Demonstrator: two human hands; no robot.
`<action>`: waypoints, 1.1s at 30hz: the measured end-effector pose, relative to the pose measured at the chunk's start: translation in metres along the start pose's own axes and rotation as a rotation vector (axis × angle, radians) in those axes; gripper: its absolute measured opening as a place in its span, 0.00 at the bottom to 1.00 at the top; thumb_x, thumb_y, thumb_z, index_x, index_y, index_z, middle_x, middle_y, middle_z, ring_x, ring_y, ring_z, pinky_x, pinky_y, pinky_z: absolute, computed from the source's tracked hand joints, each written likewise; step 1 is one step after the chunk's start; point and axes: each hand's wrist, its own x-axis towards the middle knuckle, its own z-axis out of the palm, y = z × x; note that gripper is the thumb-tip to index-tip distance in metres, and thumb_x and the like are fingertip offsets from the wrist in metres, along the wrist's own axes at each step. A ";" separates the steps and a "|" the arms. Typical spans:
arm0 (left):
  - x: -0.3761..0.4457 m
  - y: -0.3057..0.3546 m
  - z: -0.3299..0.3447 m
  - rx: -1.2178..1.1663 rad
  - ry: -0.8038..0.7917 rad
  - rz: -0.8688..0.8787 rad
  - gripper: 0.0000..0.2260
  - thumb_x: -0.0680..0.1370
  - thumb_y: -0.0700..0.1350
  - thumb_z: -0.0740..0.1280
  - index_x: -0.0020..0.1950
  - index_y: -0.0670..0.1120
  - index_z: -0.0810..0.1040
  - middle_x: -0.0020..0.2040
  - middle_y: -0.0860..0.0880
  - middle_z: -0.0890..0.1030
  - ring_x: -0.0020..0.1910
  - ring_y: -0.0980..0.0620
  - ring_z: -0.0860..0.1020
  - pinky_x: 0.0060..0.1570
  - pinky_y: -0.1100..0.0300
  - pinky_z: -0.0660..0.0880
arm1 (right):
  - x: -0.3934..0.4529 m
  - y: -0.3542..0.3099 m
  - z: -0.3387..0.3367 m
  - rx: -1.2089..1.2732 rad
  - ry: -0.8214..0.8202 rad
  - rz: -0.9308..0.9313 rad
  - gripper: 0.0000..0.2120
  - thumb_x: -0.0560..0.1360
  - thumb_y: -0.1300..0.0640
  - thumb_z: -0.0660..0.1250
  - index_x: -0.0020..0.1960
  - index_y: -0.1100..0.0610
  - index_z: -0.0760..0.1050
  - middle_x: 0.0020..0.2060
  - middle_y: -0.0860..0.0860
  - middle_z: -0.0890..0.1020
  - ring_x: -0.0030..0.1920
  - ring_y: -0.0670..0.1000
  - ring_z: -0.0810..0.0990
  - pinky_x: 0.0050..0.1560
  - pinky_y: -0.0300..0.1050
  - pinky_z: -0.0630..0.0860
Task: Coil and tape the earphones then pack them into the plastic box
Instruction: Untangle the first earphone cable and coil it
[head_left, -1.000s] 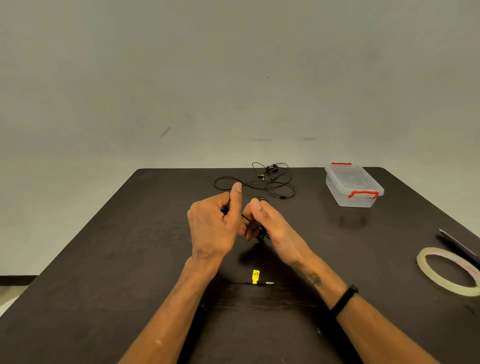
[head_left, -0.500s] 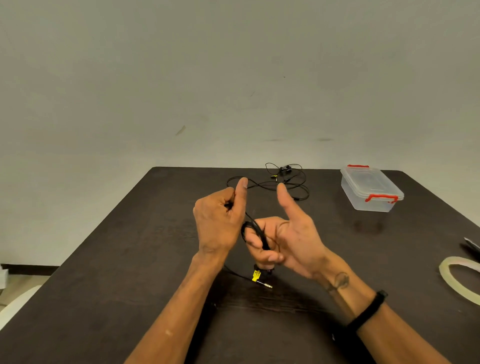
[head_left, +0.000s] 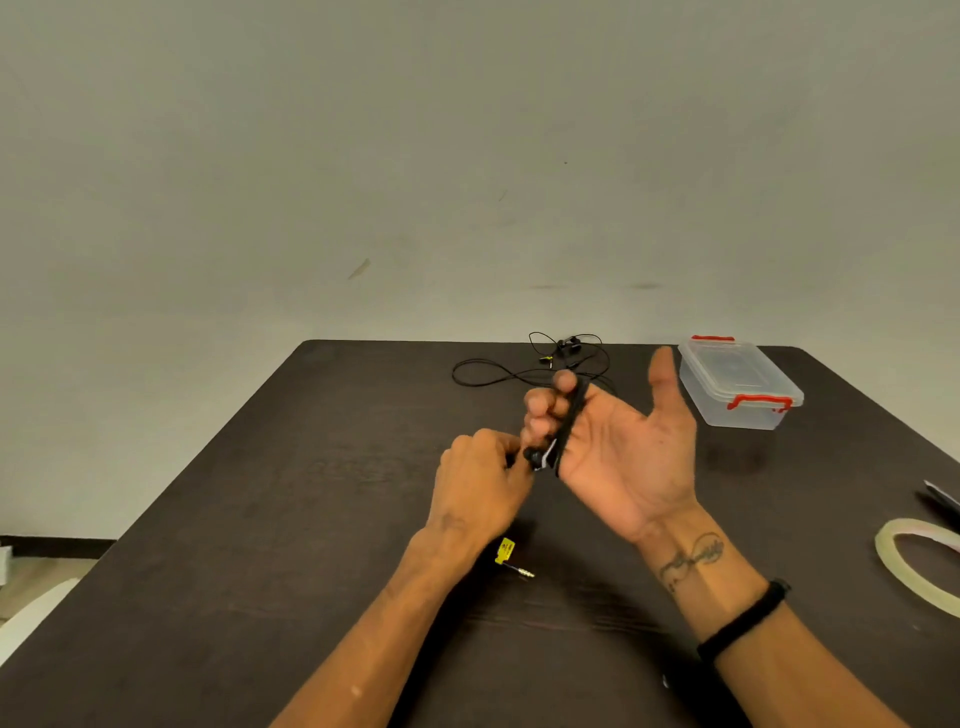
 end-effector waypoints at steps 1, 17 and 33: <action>-0.003 0.003 0.003 0.043 -0.006 0.037 0.22 0.81 0.50 0.65 0.28 0.46 0.67 0.23 0.49 0.69 0.30 0.39 0.73 0.35 0.49 0.72 | 0.000 -0.003 -0.001 0.006 0.047 -0.066 0.40 0.75 0.21 0.53 0.51 0.60 0.74 0.47 0.63 0.80 0.46 0.59 0.78 0.54 0.53 0.74; -0.007 0.015 -0.007 0.208 0.395 0.394 0.25 0.82 0.54 0.68 0.29 0.50 0.64 0.24 0.54 0.68 0.23 0.53 0.65 0.24 0.58 0.62 | 0.003 0.003 -0.013 -0.798 0.190 0.013 0.41 0.79 0.26 0.44 0.56 0.61 0.76 0.47 0.61 0.83 0.48 0.57 0.81 0.51 0.47 0.79; 0.014 0.002 -0.021 -0.646 -0.170 0.119 0.12 0.82 0.51 0.58 0.43 0.46 0.68 0.37 0.52 0.69 0.37 0.56 0.68 0.43 0.53 0.69 | -0.001 0.005 -0.008 -0.657 -0.176 0.519 0.34 0.82 0.30 0.45 0.34 0.56 0.63 0.24 0.50 0.58 0.25 0.50 0.50 0.31 0.50 0.51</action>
